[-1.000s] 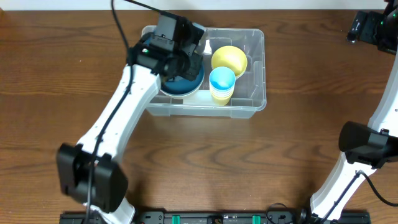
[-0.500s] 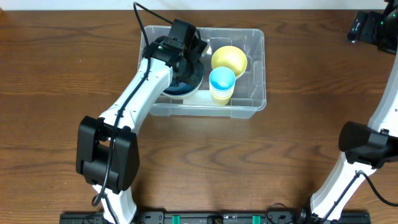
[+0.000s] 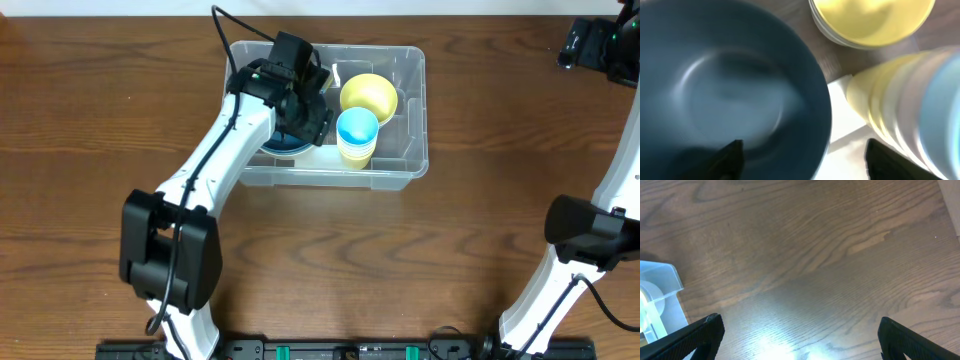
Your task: Pack container
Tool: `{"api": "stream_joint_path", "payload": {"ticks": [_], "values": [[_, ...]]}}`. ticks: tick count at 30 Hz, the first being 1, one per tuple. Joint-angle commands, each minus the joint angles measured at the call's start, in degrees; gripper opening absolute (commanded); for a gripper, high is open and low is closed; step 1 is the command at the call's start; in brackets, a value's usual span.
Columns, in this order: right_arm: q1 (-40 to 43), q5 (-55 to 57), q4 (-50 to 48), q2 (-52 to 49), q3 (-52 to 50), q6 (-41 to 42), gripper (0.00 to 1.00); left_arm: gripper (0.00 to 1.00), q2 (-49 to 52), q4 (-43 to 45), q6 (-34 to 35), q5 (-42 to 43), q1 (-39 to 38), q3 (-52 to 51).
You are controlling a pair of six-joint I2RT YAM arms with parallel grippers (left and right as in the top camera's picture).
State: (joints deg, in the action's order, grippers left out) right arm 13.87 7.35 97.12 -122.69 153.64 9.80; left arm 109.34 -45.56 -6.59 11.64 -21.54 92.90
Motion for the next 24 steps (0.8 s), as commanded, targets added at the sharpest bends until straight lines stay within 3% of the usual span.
{"api": "stream_joint_path", "payload": {"ticks": [1, 3, 9, 14, 24], "values": [[0.4, 0.3, 0.1, 1.4, 0.7, -0.7, 0.99, 0.88, -8.4, -1.6, 1.4, 0.3, 0.2, 0.1], [0.4, 0.3, 0.1, 1.4, 0.7, -0.7, 0.99, 0.99, -12.7, -3.3, 1.3, 0.3, 0.2, 0.1], [0.4, 0.3, 0.1, 1.4, 0.7, -0.7, 0.99, 0.98, -27.2, -8.8, 1.4, 0.8, 0.2, 0.1], [0.4, 0.3, 0.1, 1.4, 0.7, -0.7, 0.99, 0.98, -38.0, -13.8, 1.3, 8.6, 0.2, 0.1], [0.4, 0.3, 0.1, 1.4, 0.7, -0.7, 0.99, 0.98, -54.8, -32.1, 1.1, 1.9, 0.2, 0.1]]}}
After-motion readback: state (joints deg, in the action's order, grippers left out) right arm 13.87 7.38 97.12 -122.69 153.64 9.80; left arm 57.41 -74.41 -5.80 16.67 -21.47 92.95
